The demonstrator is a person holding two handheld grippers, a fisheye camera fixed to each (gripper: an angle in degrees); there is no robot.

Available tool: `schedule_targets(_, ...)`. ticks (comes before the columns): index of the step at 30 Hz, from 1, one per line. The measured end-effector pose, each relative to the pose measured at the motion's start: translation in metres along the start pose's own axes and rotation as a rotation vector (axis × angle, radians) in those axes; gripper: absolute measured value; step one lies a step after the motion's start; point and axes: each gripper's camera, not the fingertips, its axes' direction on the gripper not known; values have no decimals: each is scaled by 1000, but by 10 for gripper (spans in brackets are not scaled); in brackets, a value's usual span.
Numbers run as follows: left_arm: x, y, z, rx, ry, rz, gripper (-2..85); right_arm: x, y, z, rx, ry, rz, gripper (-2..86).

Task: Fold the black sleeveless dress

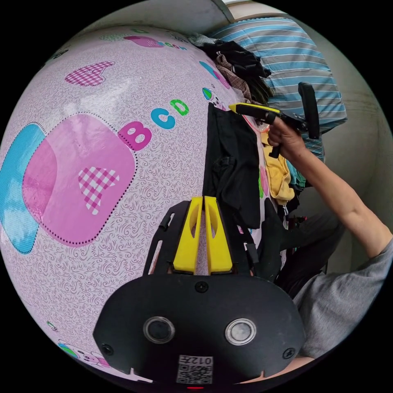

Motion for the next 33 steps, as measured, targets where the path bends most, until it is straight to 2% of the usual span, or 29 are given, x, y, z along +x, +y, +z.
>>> schedule_targets(3,2,-1,3,2,-1,-4,-1,-25,8,-8,22,30,-100,8)
schedule_targets(8,11,-2,7,-6,-41,10,-2,-40,1,11,-78,58,-182,76)
schedule_targets(11,19,-4,10,-16,-80,34,-2,-42,-9,31,-199,26,-195,44)
schedule_targets(13,21,-5,11,-17,-86,39,-1,-40,-13,17,-123,59,-130,4)
schedule_targets(16,21,-5,13,-18,-80,36,-1,-36,-12,7,-82,18,-87,-6)
schedule_targets(22,21,-4,16,-21,-72,37,-1,-38,-2,19,-76,45,21,-5)
schedule_targets(26,18,-4,17,-21,-51,20,-1,-51,4,22,-90,36,11,20)
schedule_targets(29,11,-1,16,-11,-7,-9,0,-57,21,-5,23,69,57,49)
schedule_targets(31,7,1,12,9,31,-18,0,-71,47,-40,147,-5,54,51)
schedule_targets(33,1,4,4,37,53,-36,1,-95,72,-60,175,-87,-9,56)
